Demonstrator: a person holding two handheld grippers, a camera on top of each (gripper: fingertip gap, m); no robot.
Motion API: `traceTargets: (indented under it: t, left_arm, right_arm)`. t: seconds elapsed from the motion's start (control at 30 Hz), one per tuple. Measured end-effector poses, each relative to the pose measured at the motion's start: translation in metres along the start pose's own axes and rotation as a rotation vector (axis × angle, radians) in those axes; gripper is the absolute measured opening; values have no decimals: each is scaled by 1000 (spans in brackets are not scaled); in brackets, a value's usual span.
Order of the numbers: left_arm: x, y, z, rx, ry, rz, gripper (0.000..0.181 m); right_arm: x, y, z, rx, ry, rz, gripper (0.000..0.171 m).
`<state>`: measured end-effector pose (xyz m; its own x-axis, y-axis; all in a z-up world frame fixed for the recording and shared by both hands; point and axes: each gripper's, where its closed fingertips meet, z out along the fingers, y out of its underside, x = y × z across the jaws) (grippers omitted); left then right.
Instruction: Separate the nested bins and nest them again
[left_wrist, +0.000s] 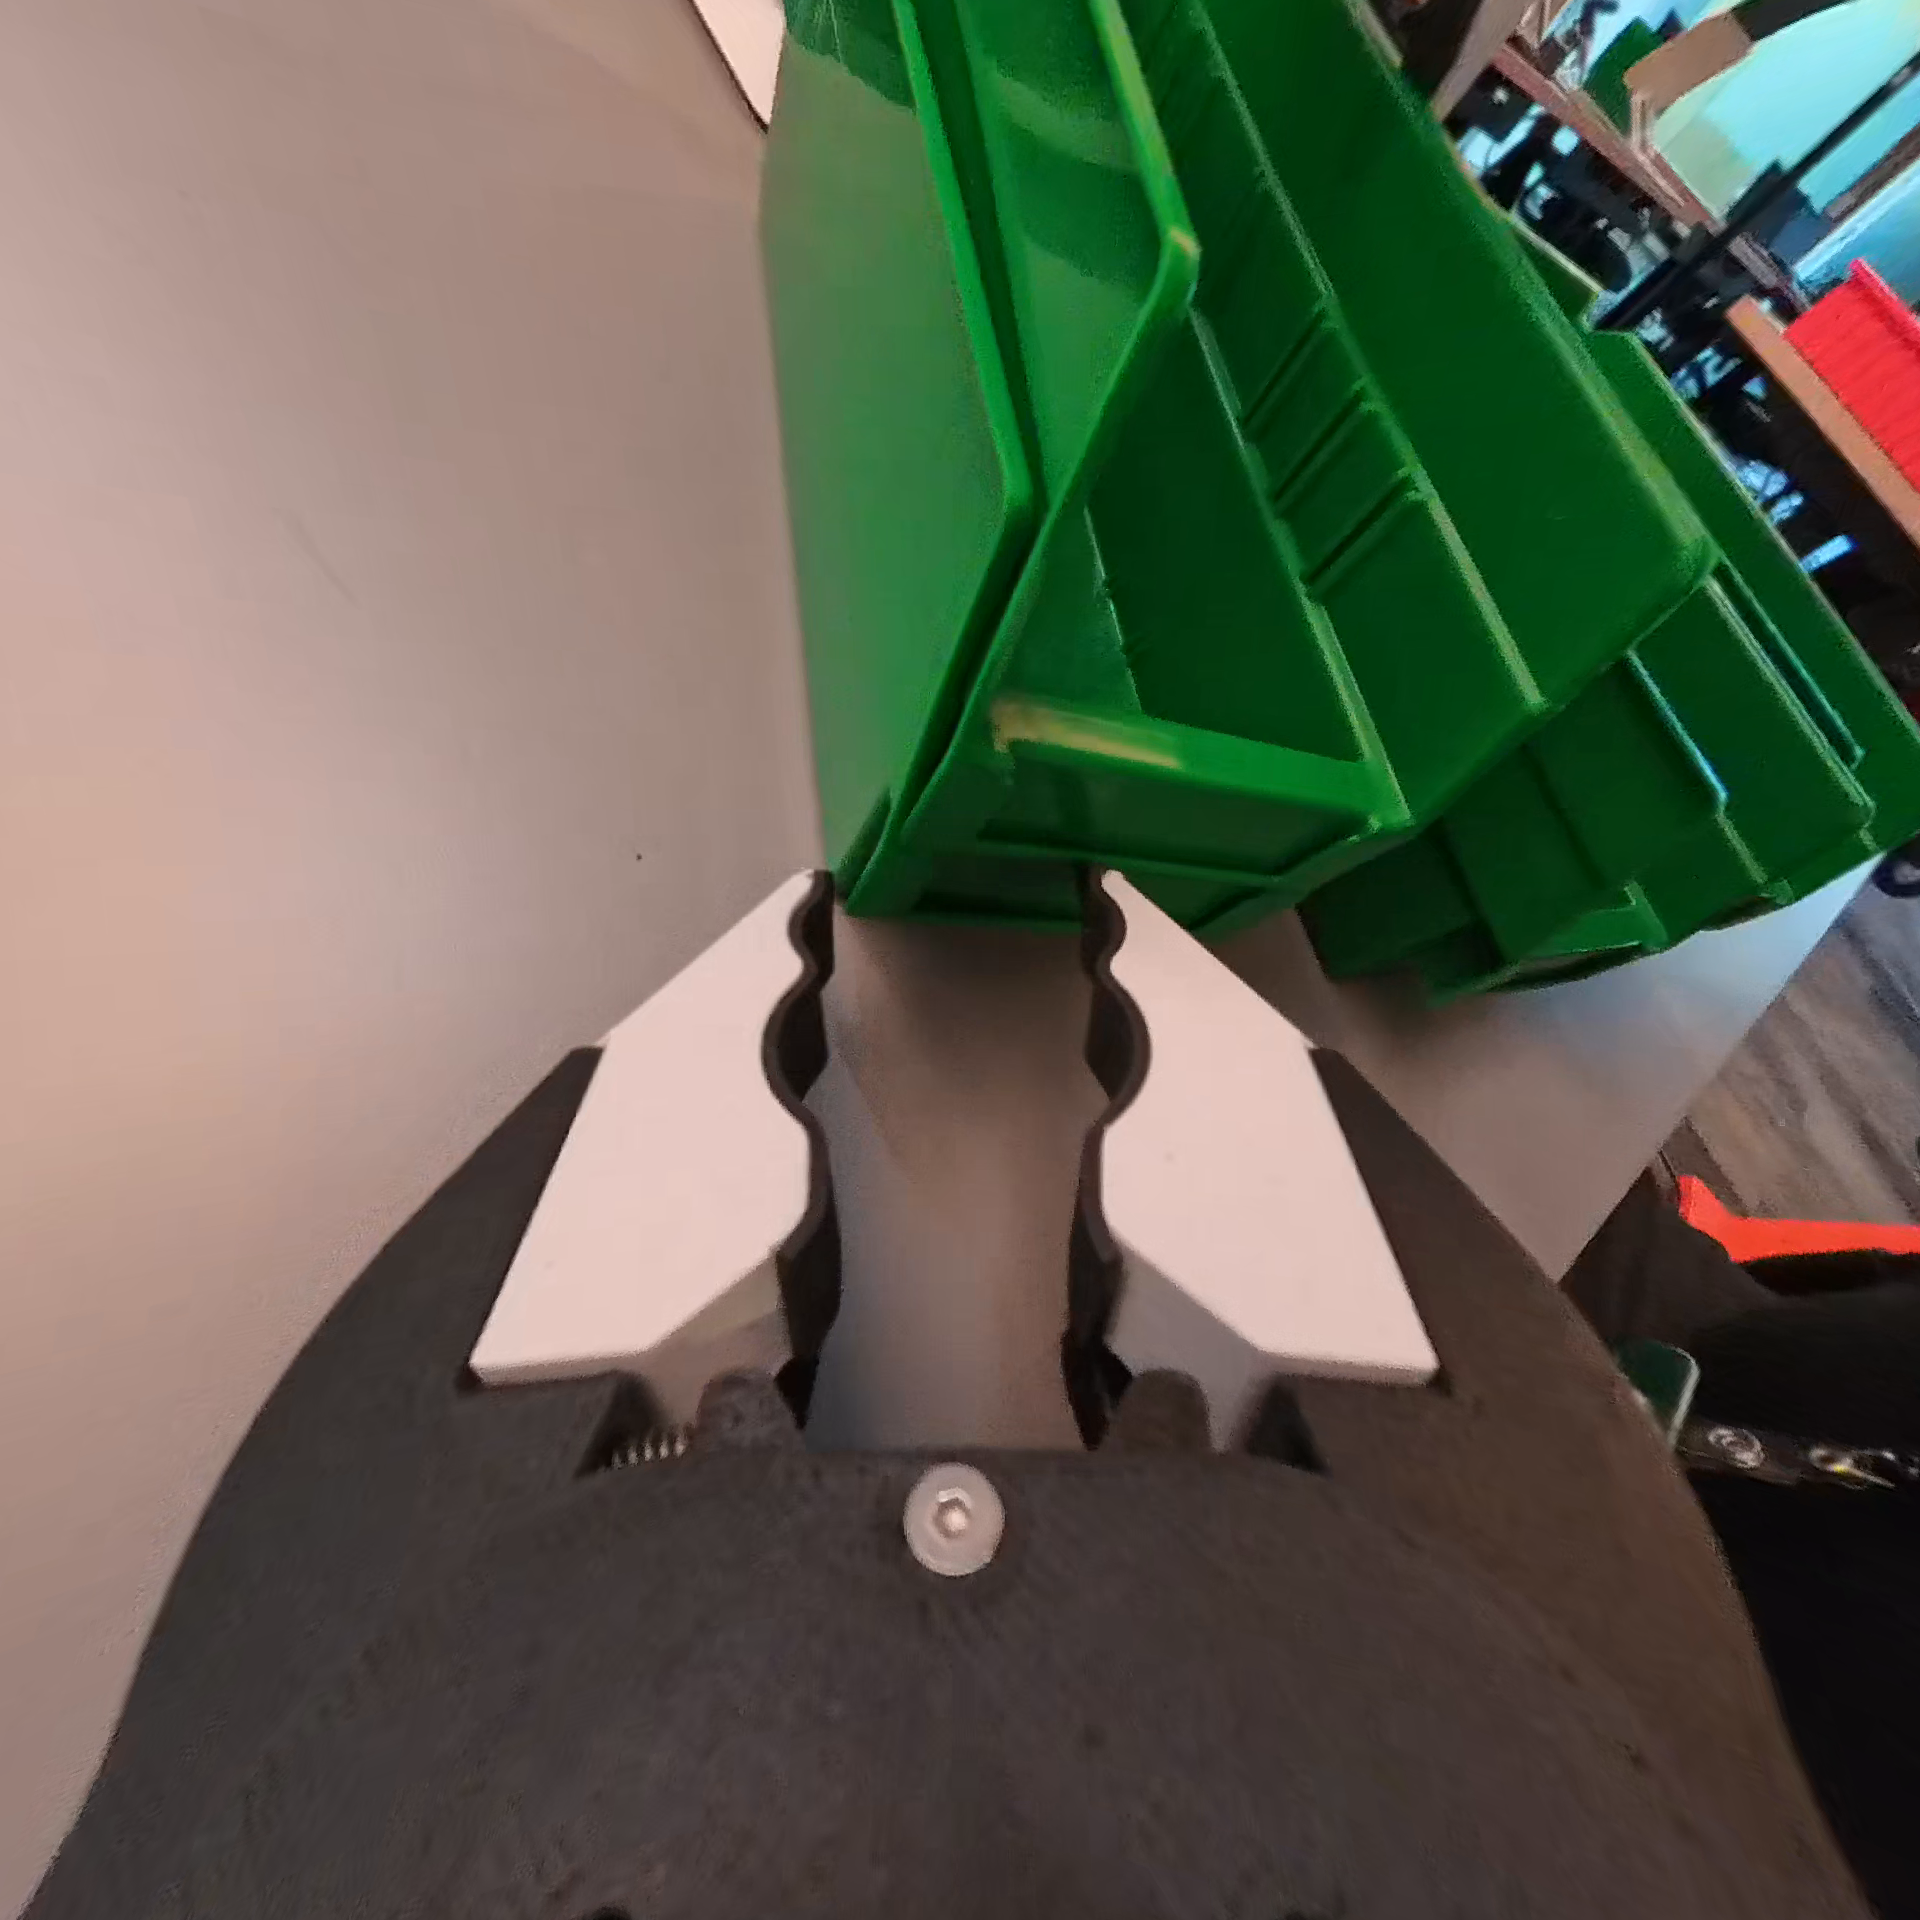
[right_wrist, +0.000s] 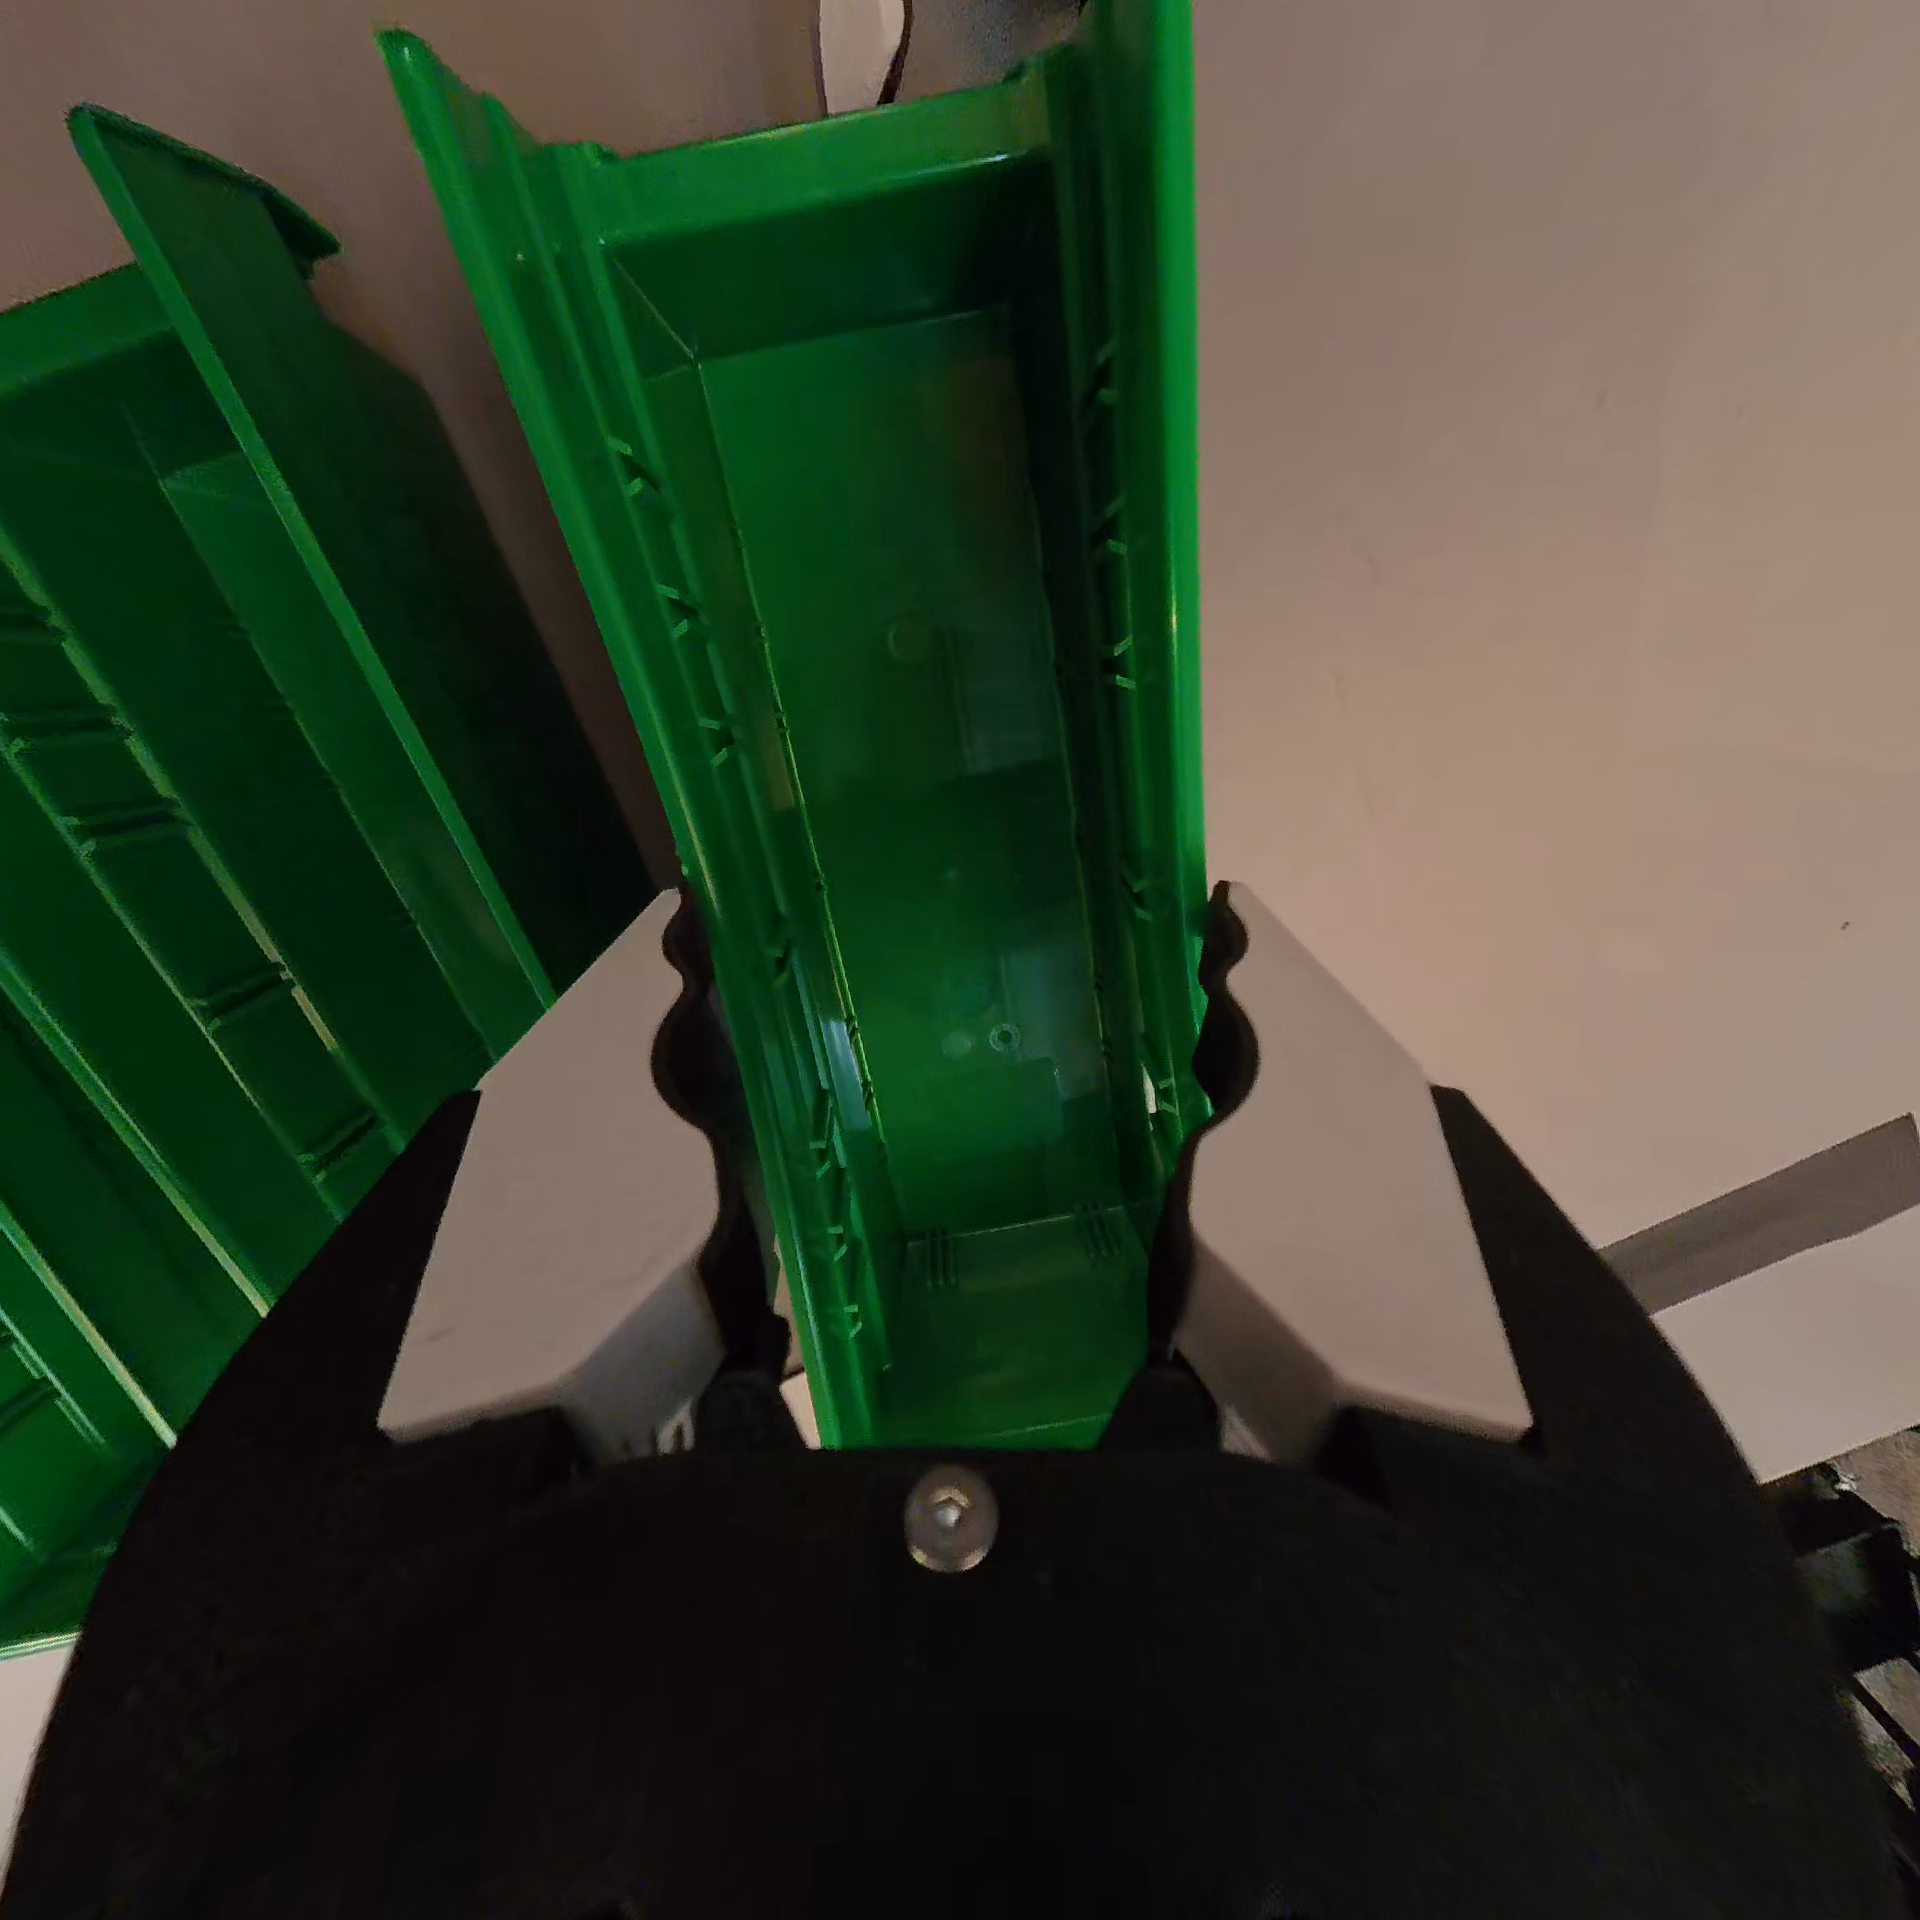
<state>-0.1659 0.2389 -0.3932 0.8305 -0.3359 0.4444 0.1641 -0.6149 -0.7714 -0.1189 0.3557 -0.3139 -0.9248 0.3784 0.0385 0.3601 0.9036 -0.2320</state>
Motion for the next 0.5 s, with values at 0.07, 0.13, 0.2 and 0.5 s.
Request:
traceTargets:
  t: [0.07,0.13,0.2,0.5]
  left_arm:
    - [0,-1,1,-6,4,45,43]
    - [0,-1,2,-17,18,53,42]
    - [-1,0,2,-27,32,57,37]
    - [0,2,2,-42,55,46,28]
  right_arm:
    - [1,1,0,14,0,7,93]
    - [1,2,0,18,-2,8,93]
    - [1,2,0,10,-4,3,94]
    - [-6,-3,0,-138,35,-82,109]
